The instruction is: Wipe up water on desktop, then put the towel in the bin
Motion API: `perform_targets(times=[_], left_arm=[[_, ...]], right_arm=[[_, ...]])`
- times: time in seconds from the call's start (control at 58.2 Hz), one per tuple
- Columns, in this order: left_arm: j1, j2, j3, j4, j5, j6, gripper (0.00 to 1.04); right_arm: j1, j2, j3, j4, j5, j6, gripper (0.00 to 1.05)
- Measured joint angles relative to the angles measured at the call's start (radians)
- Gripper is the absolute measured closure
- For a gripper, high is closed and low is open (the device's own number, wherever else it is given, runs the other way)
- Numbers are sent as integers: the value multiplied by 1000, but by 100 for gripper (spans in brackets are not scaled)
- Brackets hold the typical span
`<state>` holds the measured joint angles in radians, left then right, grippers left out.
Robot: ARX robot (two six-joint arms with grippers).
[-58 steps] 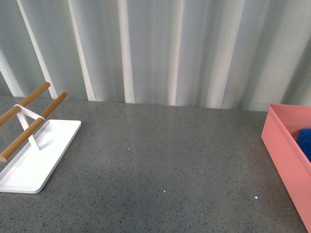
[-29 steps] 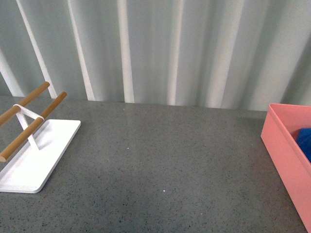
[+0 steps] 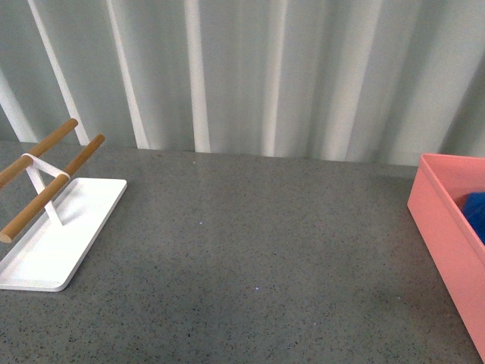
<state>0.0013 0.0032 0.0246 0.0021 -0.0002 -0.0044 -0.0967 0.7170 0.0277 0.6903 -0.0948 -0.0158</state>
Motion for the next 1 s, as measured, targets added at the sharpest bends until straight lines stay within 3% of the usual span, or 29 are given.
perform_targets(times=[0.052,0.172,0.549,0.996], left_arm=[[0,0,0,0,0,0,7],[0,0,0,0,0,0,7],[0,0,0,0,0,0,7],[0,0,0,0,0,0,7]], right_arm=[[52,-48,-1,-42,76,0,101],[93,-136,-3,-121,85,0,101],[93,-362,-5,-334,90,3,101],[93,-514,-5,-484,91,5,101]])
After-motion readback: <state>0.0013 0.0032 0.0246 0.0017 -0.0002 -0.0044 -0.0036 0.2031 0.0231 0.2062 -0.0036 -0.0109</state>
